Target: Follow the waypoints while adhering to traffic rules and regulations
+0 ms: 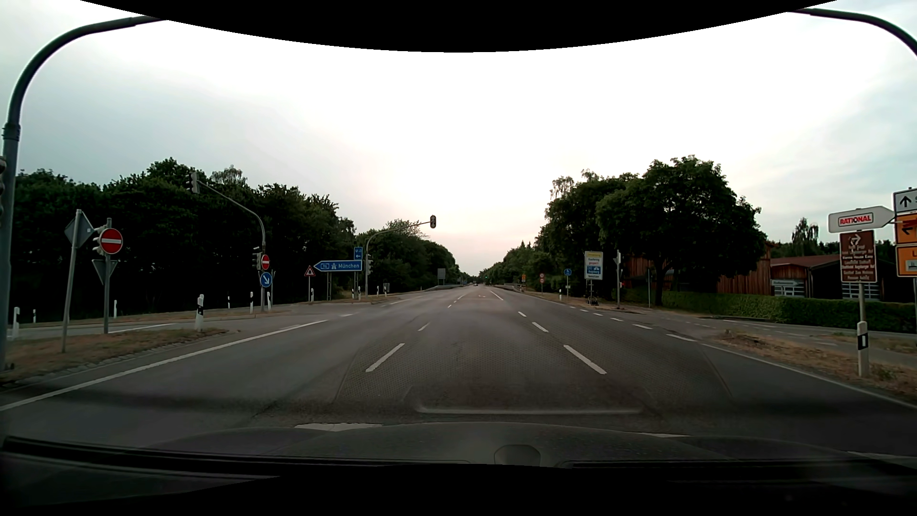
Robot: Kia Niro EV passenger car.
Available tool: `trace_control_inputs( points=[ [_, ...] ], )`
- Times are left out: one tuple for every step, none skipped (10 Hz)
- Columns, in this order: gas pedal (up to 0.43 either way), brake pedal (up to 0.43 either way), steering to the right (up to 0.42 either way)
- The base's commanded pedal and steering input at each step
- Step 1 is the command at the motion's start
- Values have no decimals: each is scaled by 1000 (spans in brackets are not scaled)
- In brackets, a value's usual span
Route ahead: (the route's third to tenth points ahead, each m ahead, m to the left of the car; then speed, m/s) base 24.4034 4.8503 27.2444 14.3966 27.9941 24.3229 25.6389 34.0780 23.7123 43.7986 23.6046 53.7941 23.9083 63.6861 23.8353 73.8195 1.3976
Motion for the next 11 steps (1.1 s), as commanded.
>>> trace_control_inputs(
  points=[
    [331, 6, -1],
    [331, 6, -1],
    [331, 6, -1],
    [331, 6, -1],
    [331, 6, -1],
    [339, 6, -1],
    [339, 6, -1],
    [339, 6, -1],
    [339, 6, -1],
    [339, 12, -1],
    [339, 6, -1]
  ],
)
